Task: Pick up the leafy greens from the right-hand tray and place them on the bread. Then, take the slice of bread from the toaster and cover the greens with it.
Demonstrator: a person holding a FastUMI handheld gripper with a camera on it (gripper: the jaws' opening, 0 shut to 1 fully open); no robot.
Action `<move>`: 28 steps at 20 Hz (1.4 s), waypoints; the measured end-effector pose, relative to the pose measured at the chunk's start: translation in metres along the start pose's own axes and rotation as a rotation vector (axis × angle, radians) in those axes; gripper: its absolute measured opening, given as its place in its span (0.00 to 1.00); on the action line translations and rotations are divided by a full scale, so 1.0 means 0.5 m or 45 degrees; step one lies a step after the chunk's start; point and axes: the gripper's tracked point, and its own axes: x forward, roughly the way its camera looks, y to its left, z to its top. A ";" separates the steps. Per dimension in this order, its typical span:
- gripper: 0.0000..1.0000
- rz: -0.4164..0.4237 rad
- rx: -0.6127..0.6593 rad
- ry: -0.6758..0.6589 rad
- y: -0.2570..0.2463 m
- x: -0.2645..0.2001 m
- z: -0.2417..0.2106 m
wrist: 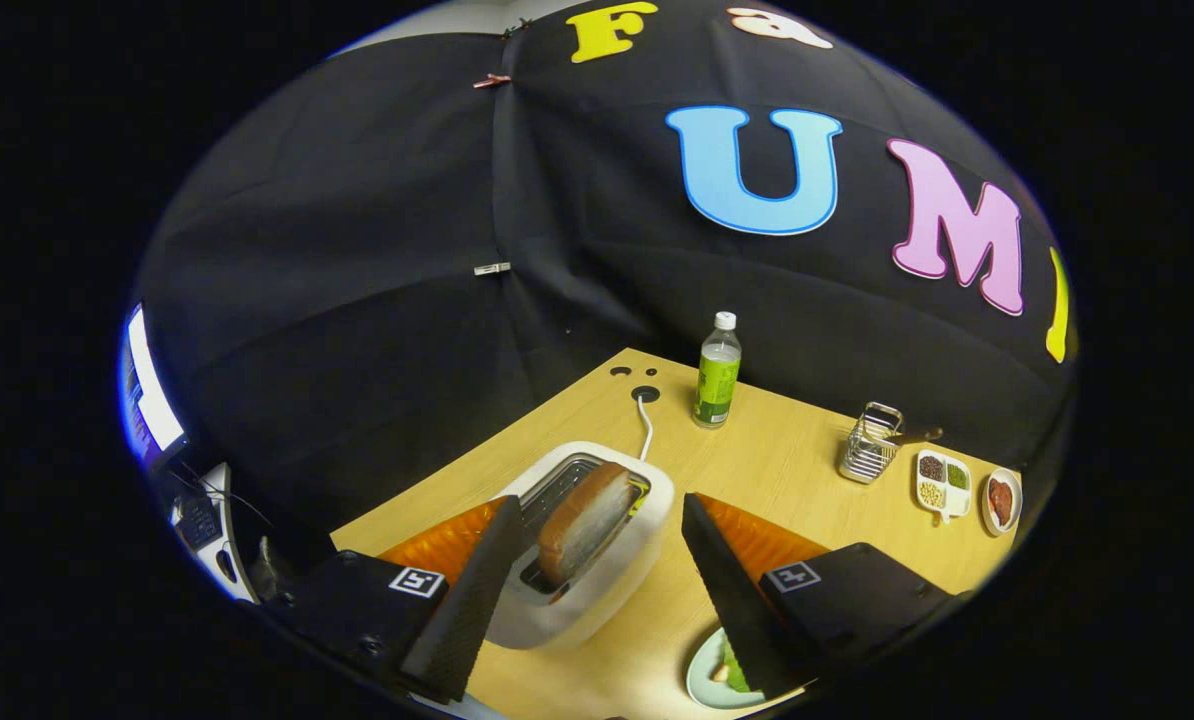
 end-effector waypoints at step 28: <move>0.14 -0.134 0.046 0.155 0.012 0.121 -0.054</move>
